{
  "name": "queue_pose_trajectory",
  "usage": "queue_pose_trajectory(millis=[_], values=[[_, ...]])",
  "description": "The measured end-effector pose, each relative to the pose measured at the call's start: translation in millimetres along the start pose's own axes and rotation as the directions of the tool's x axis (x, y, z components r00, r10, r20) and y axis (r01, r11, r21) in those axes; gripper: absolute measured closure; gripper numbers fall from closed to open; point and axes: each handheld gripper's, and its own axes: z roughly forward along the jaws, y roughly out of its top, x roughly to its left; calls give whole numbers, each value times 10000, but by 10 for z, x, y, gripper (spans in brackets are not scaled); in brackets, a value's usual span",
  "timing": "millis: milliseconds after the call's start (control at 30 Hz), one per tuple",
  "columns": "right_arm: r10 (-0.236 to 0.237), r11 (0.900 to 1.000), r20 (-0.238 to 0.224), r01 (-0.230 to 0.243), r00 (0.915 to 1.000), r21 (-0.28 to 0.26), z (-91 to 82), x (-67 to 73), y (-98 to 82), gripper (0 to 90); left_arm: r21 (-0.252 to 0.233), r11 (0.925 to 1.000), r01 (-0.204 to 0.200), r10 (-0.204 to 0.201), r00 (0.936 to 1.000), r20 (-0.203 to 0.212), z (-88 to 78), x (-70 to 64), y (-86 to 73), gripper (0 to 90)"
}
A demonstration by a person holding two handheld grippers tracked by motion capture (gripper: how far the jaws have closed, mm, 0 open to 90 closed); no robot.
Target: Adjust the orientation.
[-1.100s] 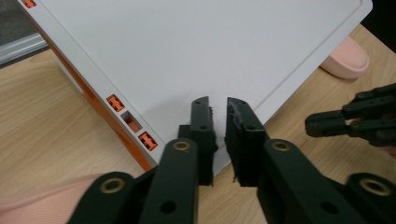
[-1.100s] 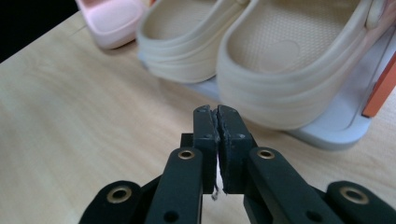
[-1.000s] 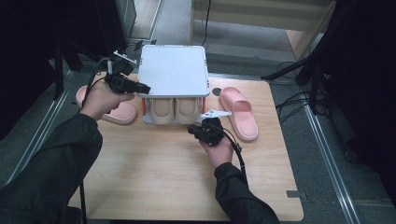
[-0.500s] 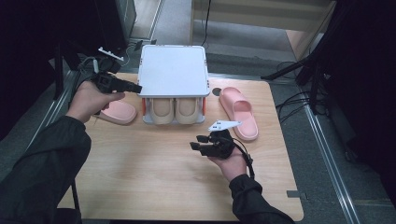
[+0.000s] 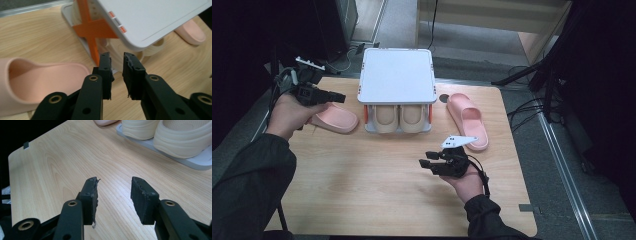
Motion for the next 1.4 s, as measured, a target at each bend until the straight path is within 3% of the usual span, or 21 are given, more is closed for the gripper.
queue_pose_trajectory(millis=[200,467,733,867,1000,1133,1233,1400], values=[[-249,9996,-13,249,9997,155,33,5,13,575,-362,9989,287,-310,9974,-658,66,172,-173,890],[-369,9991,5,369,9993,198,70,33,9,557,-290,9956,894,-919,9905,-1019,309,443,-334,895],[-460,9983,42,458,9989,363,94,53,-18,555,-330,9852,1682,-1712,9750,-1418,579,694,-495,896],[-476,9977,91,471,9988,486,111,62,-33,555,-201,9836,1795,-1803,9692,-1680,709,750,-548,896],[-549,9969,113,542,9984,576,126,70,-45,551,-64,9820,1890,-1872,9671,-1720,801,846,-601,896],[-590,9955,96,581,9982,751,140,65,-67,551,-163,9745,2239,-2229,9563,-1895,829,942,-665,896],[-544,9957,128,533,9984,763,133,58,-78,551,-148,9726,2320,-2303,9532,-1960,846,982,-721,896],[-447,9957,201,429,9988,820,109,54,-99,550,-63,9713,2376,-2348,9551,-1807,841,1048,-786,896]])
